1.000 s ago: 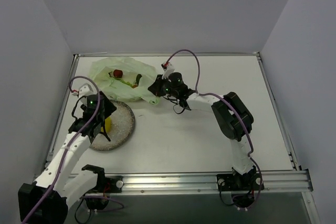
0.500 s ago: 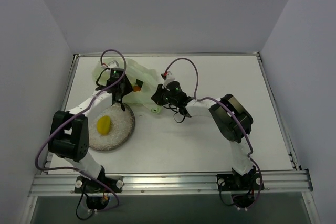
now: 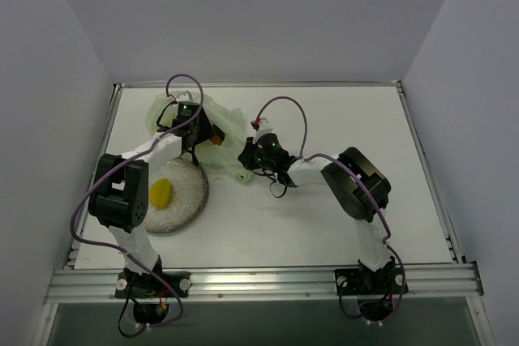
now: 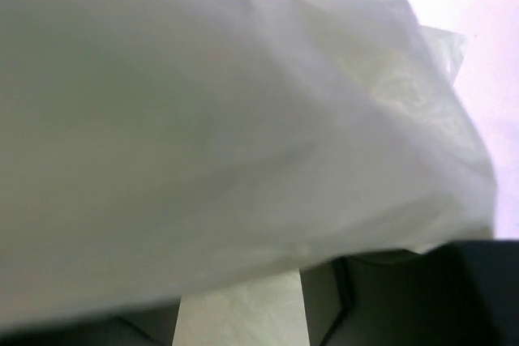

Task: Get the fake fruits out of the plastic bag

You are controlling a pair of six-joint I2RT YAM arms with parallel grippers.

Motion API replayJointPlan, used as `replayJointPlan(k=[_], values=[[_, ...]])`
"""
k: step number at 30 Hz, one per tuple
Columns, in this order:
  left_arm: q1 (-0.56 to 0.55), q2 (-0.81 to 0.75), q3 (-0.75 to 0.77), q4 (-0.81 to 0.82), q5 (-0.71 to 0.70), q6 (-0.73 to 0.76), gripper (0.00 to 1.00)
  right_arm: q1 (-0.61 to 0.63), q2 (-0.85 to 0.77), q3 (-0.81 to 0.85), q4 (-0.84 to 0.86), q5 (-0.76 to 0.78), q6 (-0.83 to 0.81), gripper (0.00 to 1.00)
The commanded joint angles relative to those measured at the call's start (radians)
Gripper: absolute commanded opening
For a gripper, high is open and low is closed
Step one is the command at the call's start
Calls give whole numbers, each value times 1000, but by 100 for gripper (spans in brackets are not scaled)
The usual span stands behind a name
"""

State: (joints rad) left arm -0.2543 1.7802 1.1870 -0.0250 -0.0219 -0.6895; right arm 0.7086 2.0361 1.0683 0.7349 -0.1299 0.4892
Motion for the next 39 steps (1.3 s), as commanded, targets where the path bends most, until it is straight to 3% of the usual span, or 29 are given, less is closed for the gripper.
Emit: replayJointPlan(k=[1,7,12,16,22,26,31,38,39], values=[[-3,2,22,-30,-4,30,51,8,-28,-13,57,23,-6,0],[-7,-10,-7,-50,4,54,61,9,-8,-21,77,4,3,0],[-14,-145,-24,-32,-12,105,70,8,-11,-28,86,-4,9,0],[-22,-206,8,-70,-35,154,72,6,-20,-34,92,-14,15,0],[-23,-114,89,-131,-12,177,69,6,-20,-36,95,-13,22,0],[-23,-38,114,-127,14,174,55,6,-28,-44,100,-13,23,0],[-25,18,131,-70,75,154,47,8,-25,-42,104,-19,28,0],[-30,71,105,-43,46,156,47,11,-28,-47,107,-16,28,0],[-30,76,100,-39,54,157,52,11,-28,-45,107,-16,29,0]])
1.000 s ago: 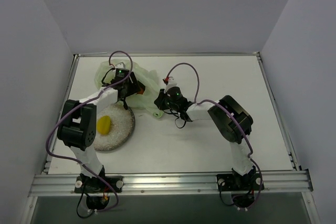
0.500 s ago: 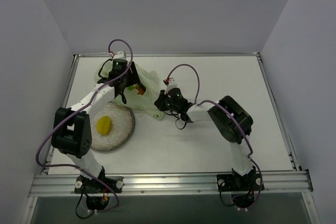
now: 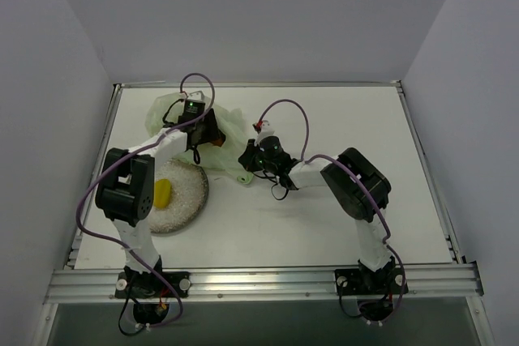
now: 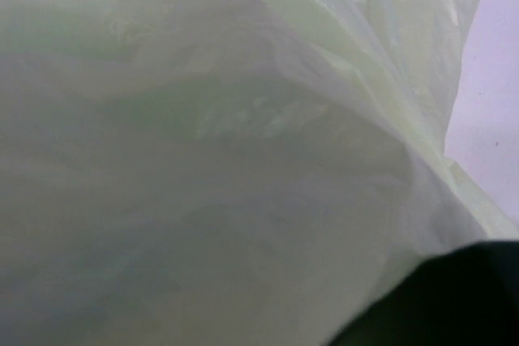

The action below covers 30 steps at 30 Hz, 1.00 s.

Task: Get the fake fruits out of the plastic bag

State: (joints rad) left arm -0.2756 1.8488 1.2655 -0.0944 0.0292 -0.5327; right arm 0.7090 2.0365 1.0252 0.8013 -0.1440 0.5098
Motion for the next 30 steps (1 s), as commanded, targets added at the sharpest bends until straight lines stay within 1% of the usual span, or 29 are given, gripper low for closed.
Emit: replayJointPlan(k=[1,4,5,7,11,15,16,17,19,20,22,24,27,28,30], values=[[-8,9,14,36,12,2,57,14,-29,-2,41,-2,6,0],[-8,12,-11,51,31,2,70,18,-21,6,38,-3,4,0],[-8,15,-12,47,34,5,71,18,-16,9,38,-3,4,0],[-8,24,-9,33,37,7,73,20,-13,13,38,-6,6,0],[-13,65,8,24,52,2,73,24,-10,19,38,-6,7,0],[-17,82,23,18,23,0,73,24,-13,19,39,-5,7,0],[-17,84,26,24,14,-1,72,24,-13,19,39,-5,7,0],[-20,84,26,27,6,-3,66,24,-13,19,39,-6,7,0],[-22,70,14,41,-20,-6,59,24,-12,22,39,-6,7,0],[-23,61,3,50,-20,-10,49,24,-13,22,39,-8,7,0],[-24,30,-20,74,-50,-13,42,24,-15,22,39,-8,7,0],[-24,-31,-55,78,-77,-15,39,24,-15,22,39,-9,7,0],[-24,-134,-103,122,-101,-24,38,24,-15,26,39,-9,9,0],[-24,-190,-115,127,-109,-29,38,24,-13,27,38,-9,7,0],[-24,-246,-150,139,-121,-44,38,26,-13,29,38,-9,7,0]])
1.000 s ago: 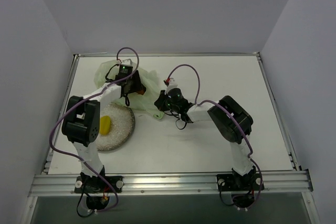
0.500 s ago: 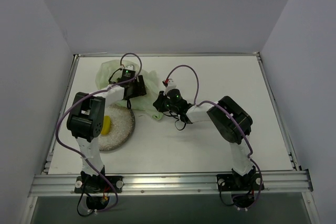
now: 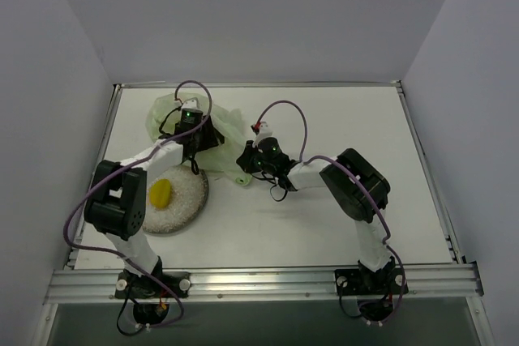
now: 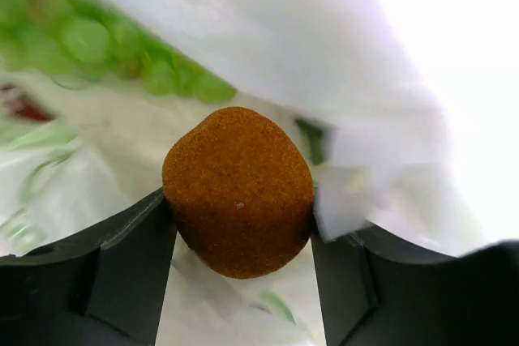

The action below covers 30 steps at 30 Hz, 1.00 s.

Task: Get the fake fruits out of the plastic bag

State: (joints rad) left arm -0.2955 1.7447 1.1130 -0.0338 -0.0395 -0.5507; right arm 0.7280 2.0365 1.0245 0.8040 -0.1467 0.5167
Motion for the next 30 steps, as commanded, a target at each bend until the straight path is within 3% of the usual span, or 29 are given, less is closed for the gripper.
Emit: replayJointPlan(k=[1,8,14,22,26,30], values=[[-2,-196,-8,80,-54,-32,38,7,-12,31,37,-7,2,0],[6,-428,-79,35,-56,-54,39,4,-4,48,23,2,-6,0],[7,-680,-234,-176,-114,-89,39,1,-38,57,-6,7,-21,0],[4,-810,-453,-299,-210,-153,40,1,-55,68,-54,-2,-44,0],[2,-760,-473,-278,-220,-169,48,1,-53,75,-58,-5,-43,0],[2,-720,-472,-245,-229,-179,65,1,-65,69,-58,-5,-46,0]])
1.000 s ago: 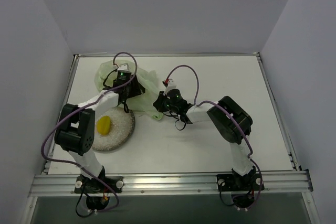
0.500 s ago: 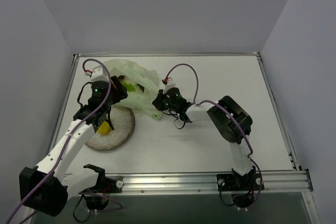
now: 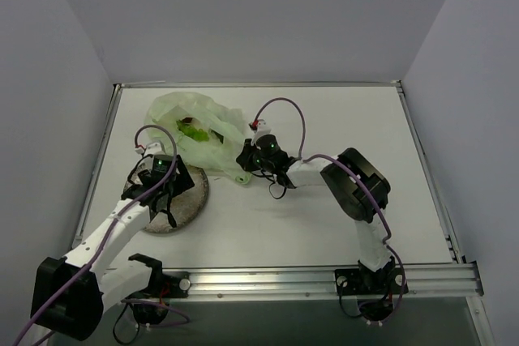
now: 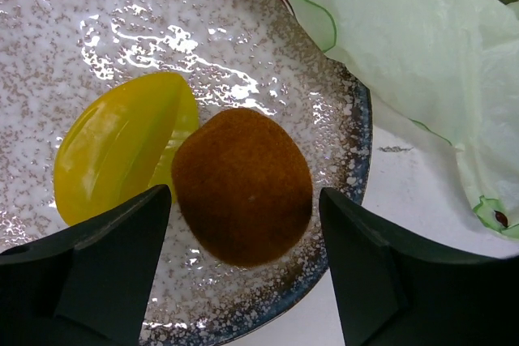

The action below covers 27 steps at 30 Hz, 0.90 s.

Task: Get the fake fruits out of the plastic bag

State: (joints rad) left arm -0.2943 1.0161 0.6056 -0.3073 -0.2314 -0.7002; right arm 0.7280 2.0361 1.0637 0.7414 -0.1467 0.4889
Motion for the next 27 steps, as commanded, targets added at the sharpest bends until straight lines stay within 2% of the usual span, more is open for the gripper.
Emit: replayJointPlan(k=[1,4,8,11,17,20,21,27], values=[[1,12,37,31,-46,-31,74,-1,-66,28,0,-5,-21,0],[1,-4,55,42,-46,-28,80,-6,-77,27,-7,-4,-26,0],[-23,12,131,68,18,-19,78,-7,-88,28,-7,2,-27,0],[-64,97,224,80,64,-15,71,-12,-96,30,-8,13,-29,0],[-85,317,336,235,86,-31,59,-16,-111,59,-34,55,-41,0],[-82,436,401,284,66,-41,50,-16,-125,85,-57,73,-55,0],[-80,491,427,290,52,-42,44,-16,-134,90,-65,82,-56,0],[-75,666,516,378,26,-62,39,-16,-146,128,-88,91,-69,0]])
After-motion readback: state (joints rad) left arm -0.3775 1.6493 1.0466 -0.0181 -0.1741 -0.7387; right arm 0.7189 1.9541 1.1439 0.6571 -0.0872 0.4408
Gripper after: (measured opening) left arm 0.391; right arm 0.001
